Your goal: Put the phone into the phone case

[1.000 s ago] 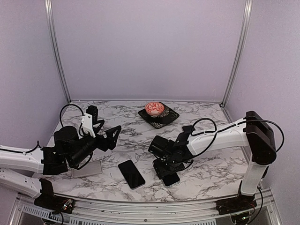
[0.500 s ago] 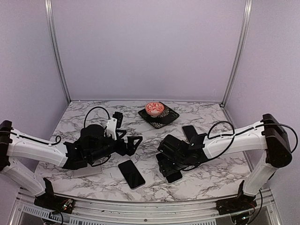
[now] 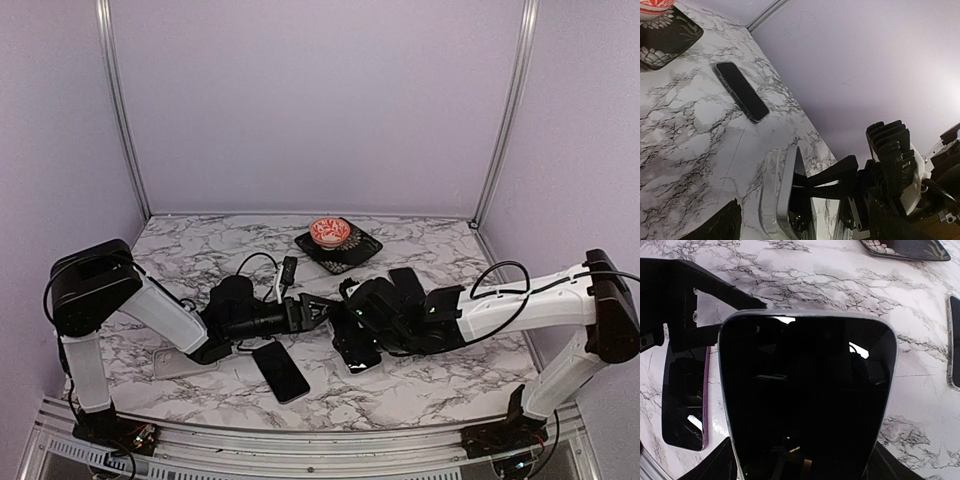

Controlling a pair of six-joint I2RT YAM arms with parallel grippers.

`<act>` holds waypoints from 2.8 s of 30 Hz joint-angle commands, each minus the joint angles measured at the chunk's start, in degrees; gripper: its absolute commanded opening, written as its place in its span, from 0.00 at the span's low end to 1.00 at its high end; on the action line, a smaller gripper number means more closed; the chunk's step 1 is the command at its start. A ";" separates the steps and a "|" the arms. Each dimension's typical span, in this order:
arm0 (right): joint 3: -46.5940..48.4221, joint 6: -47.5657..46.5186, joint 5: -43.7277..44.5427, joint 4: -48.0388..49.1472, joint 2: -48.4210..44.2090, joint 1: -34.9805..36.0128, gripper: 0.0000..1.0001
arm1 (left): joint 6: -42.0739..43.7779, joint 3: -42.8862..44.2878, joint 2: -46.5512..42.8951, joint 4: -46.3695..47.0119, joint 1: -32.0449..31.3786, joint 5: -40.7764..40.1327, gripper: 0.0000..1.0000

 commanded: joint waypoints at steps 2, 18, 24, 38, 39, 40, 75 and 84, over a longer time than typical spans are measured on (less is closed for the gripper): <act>1.24 -1.59 2.85 4.70 -2.03 0.76 0.33 | -4.74 3.88 3.05 8.96 -0.75 5.09 0.75; 2.92 -3.28 4.25 5.07 -3.37 1.82 0.33 | 2.50 6.44 1.53 -1.57 -2.29 1.84 0.39; 2.76 -3.58 4.10 5.45 -3.78 2.21 0.33 | 3.89 6.71 0.88 -2.40 -2.66 1.42 0.11; -2.17 -5.71 5.47 7.26 -10.90 2.26 0.98 | 15.89 7.69 -6.32 -11.46 -4.48 1.93 0.00; -2.99 -6.72 5.14 7.57 -12.22 2.25 0.99 | 17.45 7.91 -7.52 -12.51 -4.59 2.29 0.00; -3.84 -7.91 4.98 7.72 -13.96 2.26 0.99 | 19.02 8.09 -8.82 -13.83 -4.75 2.85 0.00; -10.70 -35.20 -33.15 21.68 -36.55 0.42 0.00 | 46.10 9.30 -33.19 -29.14 -13.38 10.93 0.05; -5.19 -35.72 -37.13 26.00 -37.59 -0.37 0.00 | 49.51 5.25 -35.07 -30.00 -13.93 5.46 0.77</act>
